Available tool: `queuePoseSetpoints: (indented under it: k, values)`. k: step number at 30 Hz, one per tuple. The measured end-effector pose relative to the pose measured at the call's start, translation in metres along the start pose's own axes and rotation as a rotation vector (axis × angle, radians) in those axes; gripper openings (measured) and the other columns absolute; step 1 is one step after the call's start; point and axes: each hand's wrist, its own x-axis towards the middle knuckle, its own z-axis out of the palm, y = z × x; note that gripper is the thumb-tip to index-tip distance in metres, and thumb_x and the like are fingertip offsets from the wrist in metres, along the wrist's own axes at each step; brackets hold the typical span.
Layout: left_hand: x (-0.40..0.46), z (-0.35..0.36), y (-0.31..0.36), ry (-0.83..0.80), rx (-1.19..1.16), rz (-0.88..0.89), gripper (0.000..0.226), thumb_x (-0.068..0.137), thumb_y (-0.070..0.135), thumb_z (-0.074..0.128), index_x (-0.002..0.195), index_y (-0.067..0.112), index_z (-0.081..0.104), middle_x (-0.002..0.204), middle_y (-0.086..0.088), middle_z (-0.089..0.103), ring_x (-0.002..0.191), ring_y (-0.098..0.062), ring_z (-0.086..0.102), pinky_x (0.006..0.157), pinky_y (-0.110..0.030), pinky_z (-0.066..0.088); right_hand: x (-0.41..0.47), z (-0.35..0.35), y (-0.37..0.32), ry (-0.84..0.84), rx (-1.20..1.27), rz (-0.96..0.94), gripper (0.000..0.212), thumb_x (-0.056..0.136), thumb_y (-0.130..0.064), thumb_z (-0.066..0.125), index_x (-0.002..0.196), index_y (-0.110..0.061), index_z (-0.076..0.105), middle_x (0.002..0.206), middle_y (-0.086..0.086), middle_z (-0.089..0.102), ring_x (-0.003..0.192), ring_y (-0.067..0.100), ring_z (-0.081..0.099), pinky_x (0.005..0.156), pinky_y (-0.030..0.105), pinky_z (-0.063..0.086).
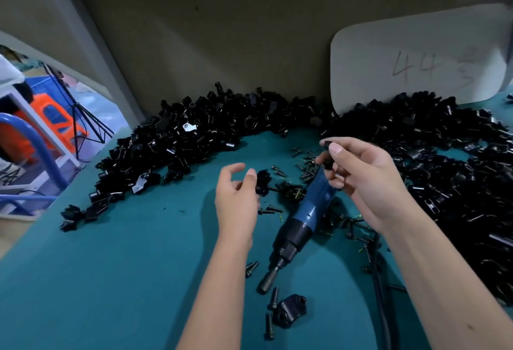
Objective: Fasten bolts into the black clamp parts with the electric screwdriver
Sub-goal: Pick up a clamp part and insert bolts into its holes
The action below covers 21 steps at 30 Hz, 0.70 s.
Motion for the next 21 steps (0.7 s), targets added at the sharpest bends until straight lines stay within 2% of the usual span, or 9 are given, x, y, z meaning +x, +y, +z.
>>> queuePoseSetpoints:
  k: [3,6,10,13,16,18,21]
  values:
    - [-0.005,0.001,0.006,-0.150,-0.547,-0.178,0.030,0.107,0.009,0.053,0.136,0.020,0.057,0.100,-0.014,0.061,0.067,-0.017,0.070,0.069,-0.030,0.061,-0.002,-0.001,0.001,-0.051,0.120,0.003,0.020,0.097,-0.015,0.066,0.116,-0.012,0.074,0.096,0.012,0.072,0.075,0.015,0.060,0.061,0.022,0.049]
    - [-0.006,0.002,0.011,-0.279,-0.766,-0.215,0.037,0.108,0.004,0.044,0.140,0.016,0.058,0.098,-0.020,0.069,0.081,-0.030,0.076,0.076,-0.034,0.062,-0.005,-0.004,-0.001,-0.077,0.114,-0.024,0.027,0.089,-0.019,0.071,0.116,-0.017,0.077,0.097,0.008,0.072,0.077,0.015,0.062,0.064,0.022,0.052]
    - [-0.013,0.012,0.015,-0.402,-0.764,-0.193,0.030,0.102,-0.002,0.052,0.129,0.010,0.061,0.105,-0.021,0.073,0.091,-0.030,0.077,0.081,-0.030,0.061,-0.008,-0.005,0.000,-0.064,0.046,-0.034,0.033,0.082,-0.020,0.076,0.116,-0.017,0.077,0.095,0.011,0.074,0.075,0.016,0.064,0.063,0.022,0.053]
    - [-0.015,0.018,0.015,-0.395,-0.717,-0.150,0.022,0.091,0.000,0.067,0.107,0.010,0.056,0.093,-0.015,0.072,0.079,-0.023,0.075,0.075,-0.027,0.062,-0.008,-0.004,0.002,-0.021,0.046,-0.043,0.032,0.077,-0.022,0.080,0.108,-0.018,0.079,0.098,0.013,0.076,0.075,0.018,0.066,0.063,0.022,0.053]
    - [-0.016,0.022,0.012,-0.373,-0.655,-0.169,0.023,0.089,0.004,0.071,0.091,0.015,0.051,0.083,-0.008,0.070,0.069,-0.022,0.072,0.063,-0.025,0.061,-0.007,-0.005,0.004,0.004,-0.004,-0.077,0.024,0.081,-0.017,0.081,0.104,-0.025,0.081,0.099,0.005,0.075,0.083,0.019,0.069,0.071,0.024,0.055]
    - [-0.015,0.024,0.011,-0.363,-0.632,-0.174,0.019,0.092,-0.002,0.067,0.095,0.013,0.056,0.081,-0.007,0.069,0.064,-0.020,0.070,0.059,-0.023,0.059,-0.007,-0.007,0.005,-0.028,-0.052,-0.116,0.030,0.086,-0.004,0.079,0.106,-0.027,0.080,0.099,-0.001,0.074,0.090,0.017,0.069,0.078,0.025,0.056]
    - [-0.015,0.025,0.010,-0.384,-0.621,-0.151,0.027,0.094,-0.012,0.058,0.109,0.008,0.069,0.084,-0.009,0.072,0.070,-0.021,0.072,0.066,-0.023,0.060,-0.006,-0.006,0.004,-0.070,-0.103,-0.150,0.037,0.084,0.004,0.079,0.105,-0.027,0.081,0.098,-0.003,0.074,0.093,0.014,0.069,0.084,0.024,0.055]
